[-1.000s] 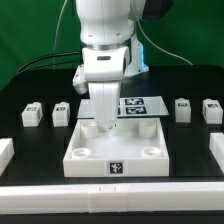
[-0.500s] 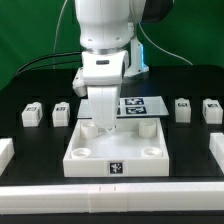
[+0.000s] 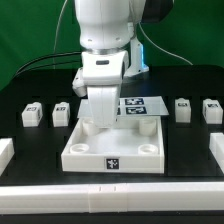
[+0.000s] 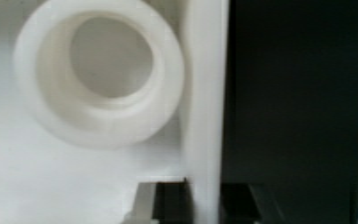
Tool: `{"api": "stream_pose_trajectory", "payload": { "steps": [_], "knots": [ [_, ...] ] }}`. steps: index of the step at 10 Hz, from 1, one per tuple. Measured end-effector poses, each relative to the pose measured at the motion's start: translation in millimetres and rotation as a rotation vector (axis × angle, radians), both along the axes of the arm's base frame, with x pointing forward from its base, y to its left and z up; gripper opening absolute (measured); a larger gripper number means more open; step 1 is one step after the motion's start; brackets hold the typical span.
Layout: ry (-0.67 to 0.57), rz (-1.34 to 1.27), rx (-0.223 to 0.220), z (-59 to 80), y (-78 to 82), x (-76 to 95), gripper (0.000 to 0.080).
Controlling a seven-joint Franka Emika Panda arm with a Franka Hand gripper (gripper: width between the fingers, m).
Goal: Assemble one leg
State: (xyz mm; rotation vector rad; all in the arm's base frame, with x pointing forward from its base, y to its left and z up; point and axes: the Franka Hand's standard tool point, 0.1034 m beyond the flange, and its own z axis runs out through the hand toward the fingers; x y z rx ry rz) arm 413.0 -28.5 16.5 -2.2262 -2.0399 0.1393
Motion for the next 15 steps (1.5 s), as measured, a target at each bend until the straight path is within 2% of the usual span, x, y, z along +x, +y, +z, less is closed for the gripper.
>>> {"api": "stream_pose_trajectory", "payload": {
  "steps": [6,11,15],
  "knots": [
    [0.000,0.000,0.000,0.0,0.5,0.1,0.0061],
    [-0.021,0.053,0.016,-0.4,36.2,20.4,0.0062],
    [-0.052,0.042,0.030,0.1,73.2,49.2,0.0062]
  ]
}}
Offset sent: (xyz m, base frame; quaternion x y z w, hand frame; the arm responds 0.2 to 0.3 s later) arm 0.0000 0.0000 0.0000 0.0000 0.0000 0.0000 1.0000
